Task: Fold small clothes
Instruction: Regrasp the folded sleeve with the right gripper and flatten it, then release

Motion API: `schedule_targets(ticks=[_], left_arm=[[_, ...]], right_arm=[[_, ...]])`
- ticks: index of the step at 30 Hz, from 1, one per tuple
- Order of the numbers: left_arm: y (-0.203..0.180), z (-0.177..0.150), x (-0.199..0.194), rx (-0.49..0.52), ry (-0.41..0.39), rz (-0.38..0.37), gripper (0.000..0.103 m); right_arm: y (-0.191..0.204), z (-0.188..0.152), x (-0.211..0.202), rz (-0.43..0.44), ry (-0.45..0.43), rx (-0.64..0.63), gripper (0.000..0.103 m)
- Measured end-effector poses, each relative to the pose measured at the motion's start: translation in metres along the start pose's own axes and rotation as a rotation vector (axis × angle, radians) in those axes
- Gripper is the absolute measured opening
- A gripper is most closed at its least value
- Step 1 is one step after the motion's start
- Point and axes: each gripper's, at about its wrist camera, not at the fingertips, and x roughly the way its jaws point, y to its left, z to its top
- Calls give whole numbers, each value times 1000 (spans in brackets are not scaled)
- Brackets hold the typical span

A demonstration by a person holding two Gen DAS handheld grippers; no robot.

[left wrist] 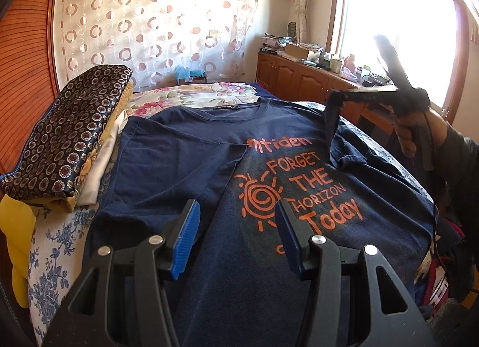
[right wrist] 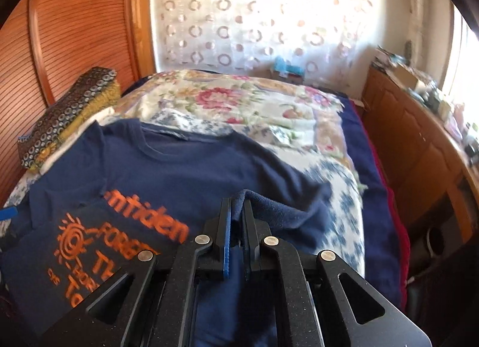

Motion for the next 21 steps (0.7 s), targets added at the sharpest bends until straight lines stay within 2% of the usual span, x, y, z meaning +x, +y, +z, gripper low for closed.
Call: schedule_targets(ticks=[4,6,7,8,9,13,21], left_arm=[[1,0,-1,4,-2,0,52],[1,0,-1,4,-3,1,52],[2,0,-1,3,-1,2,52],[3,0,-1,3,1,3,52],[3,0,-1,1,2,5,52],[6,0,-1,-8,2,6,52],[8,-2,5,-17,16,15,52]], right_arm=[[22,26,11,31,0,-45,4],[32,36,20,40,30,-79,13],[37,39,22,14,30,-90,42],[37,39,22,1,24,-89,66],[36,39,21,-6,16,-82,70],[25,26,15,-2,15,-41,70],[13,-34,33,7,109,2,70]])
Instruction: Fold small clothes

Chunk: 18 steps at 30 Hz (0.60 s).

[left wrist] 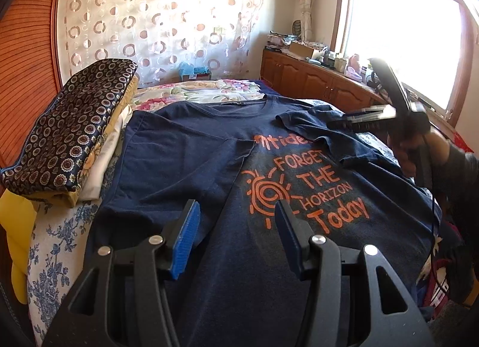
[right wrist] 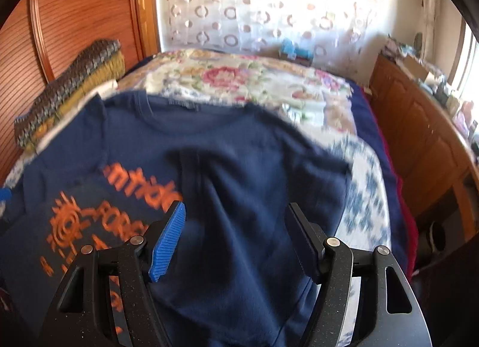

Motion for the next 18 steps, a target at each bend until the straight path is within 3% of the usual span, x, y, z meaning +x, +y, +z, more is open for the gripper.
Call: schedule_targets(ticks=[6,11,18], left_arm=[[7,2,8,-16,12,54,52],[17,4,10,-32,15,68,52],[34,23,10,-1,29,71,52]], right_arm=[[-6,-14,19,0,37,40,71],[-12,-19,23,0,31,64,82],[-13,-19,26,-6,34,70,89]])
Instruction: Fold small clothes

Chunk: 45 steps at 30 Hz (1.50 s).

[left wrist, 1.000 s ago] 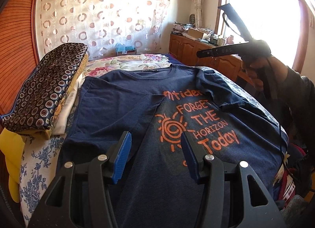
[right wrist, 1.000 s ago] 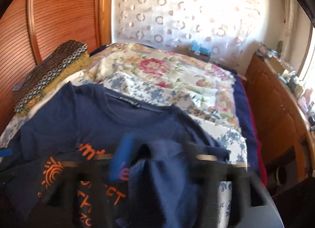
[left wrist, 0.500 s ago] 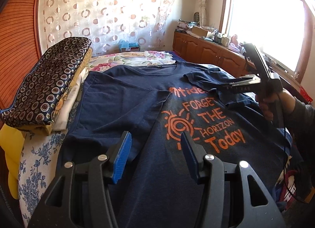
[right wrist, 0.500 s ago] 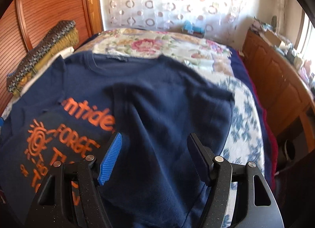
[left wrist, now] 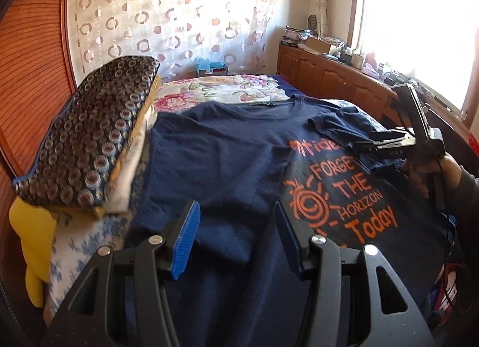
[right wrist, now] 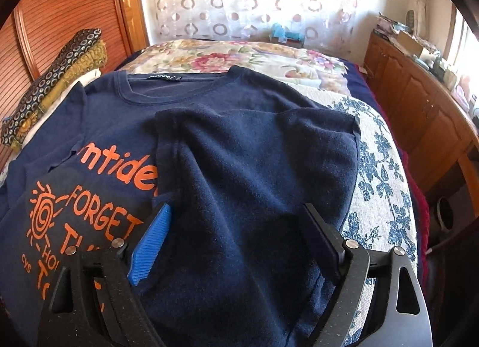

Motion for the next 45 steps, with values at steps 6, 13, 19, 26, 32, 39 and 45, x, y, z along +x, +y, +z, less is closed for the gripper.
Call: schedule_targets(ticks=[6,13,19,26,32,39,45], left_arm=[[22,35,16,21,36,-10,52],[45,66,49,19,113,-4,52],[65,74,90,9,223,22,40],[73,73,121,20,311,145,37],[75,65,134,25,338,155,40],[78,61,127,25,321,120,36],[88,57,121,-2,306,83,2]], right_arm=[[-1,-1,0,-4,0,6,90],[-2,-1,0,-6,0,6,91],[-3,-1,1,-6,0,6,91],[-2,0,1,-6,0,6,91],[-3,0,1,-6,0,6,91],[-3,-1,2,-7,0,5,91],[-3,-1,2,-6,0,5,91]])
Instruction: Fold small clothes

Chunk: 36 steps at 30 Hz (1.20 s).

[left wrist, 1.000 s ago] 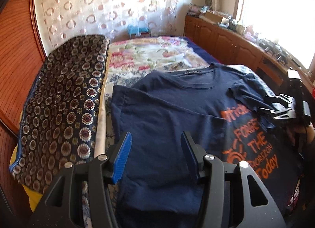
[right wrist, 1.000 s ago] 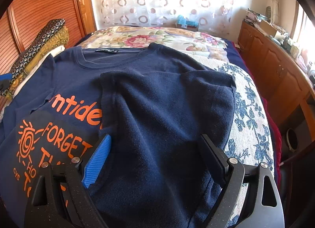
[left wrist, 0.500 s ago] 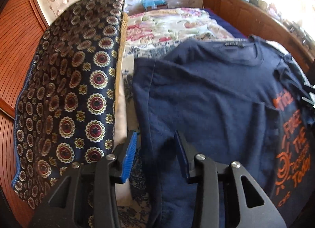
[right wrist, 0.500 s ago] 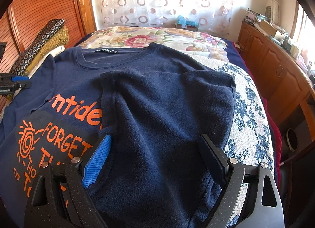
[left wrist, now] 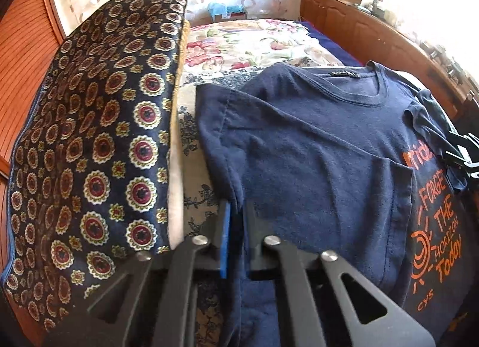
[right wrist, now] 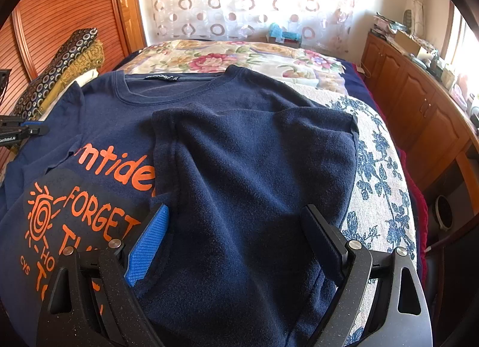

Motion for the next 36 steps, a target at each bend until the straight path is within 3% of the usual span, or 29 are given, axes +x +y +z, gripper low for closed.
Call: schedule_targets(ticks=[13,27,29,32,36], left_arm=[[-28,-5,-57,50,-157,-54,0],[-52,-8,-72,73,-238,-94,0],[-50,-10,-79,71,-263,-82,0],[-49,-10,-83,63,-277,-87,0],[-48,-10,-85,60,-284,-93,0]], right_arm=[[-3,1,2,2,6,10,93],[-2,-4,-15,-13,32,-42,95],[-6,-2,-24,18,22,-71,87],[-17,4,-27,-11,31,-89,76],[-42,14,-19,-53,54,-60,70]])
